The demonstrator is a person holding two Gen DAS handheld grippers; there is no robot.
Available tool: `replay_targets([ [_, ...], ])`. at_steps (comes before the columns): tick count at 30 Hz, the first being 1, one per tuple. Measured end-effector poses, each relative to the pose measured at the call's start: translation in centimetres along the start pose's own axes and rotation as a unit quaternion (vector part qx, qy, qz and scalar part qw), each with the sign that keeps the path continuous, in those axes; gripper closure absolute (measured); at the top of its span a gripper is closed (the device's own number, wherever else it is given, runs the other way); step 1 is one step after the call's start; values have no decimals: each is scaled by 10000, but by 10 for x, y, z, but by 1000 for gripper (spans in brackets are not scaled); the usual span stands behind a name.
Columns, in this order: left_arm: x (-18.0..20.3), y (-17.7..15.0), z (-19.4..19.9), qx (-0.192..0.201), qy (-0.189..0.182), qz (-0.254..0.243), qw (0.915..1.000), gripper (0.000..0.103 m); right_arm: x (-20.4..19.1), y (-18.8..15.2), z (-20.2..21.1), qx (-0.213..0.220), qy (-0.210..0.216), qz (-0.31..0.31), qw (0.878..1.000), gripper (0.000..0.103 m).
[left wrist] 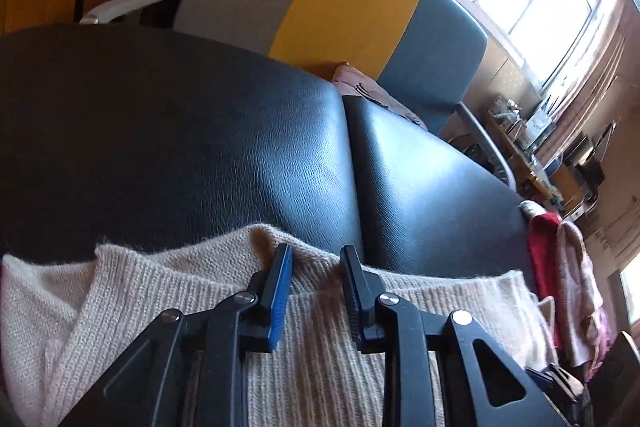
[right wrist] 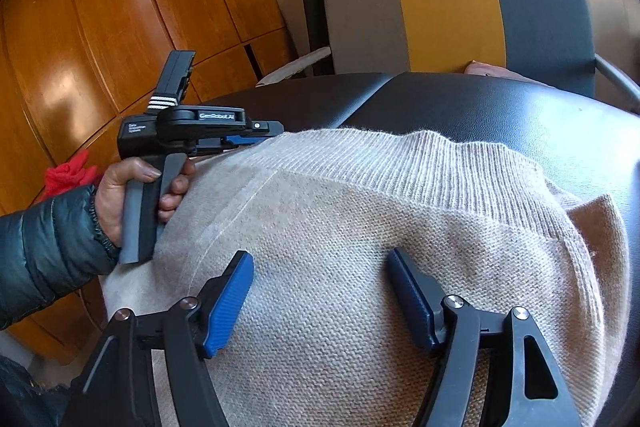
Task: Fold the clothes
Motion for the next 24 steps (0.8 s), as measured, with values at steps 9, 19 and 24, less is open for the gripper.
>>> replay_targets([
  [9, -15, 3, 19, 94, 358, 347, 9987, 76, 0, 0, 1, 38, 6, -90, 10000, 32],
  [19, -97, -17, 147, 760, 936, 390, 9919, 75, -1, 2, 2, 27, -40, -28, 10000, 31],
  [24, -131, -28, 151, 364, 910, 652, 9930, 74, -2, 2, 1, 8, -91, 45, 9999, 31],
])
Point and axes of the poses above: each gripper's, at about its wrist camera, not at the fingertips, and z roughly against the way its jaws point, x to its right, y to its top, the point moved 3 cm from there along -z, roughly the way its jaws point, and after that the axes turned 15 degrees about x, right-handed, at the moved point
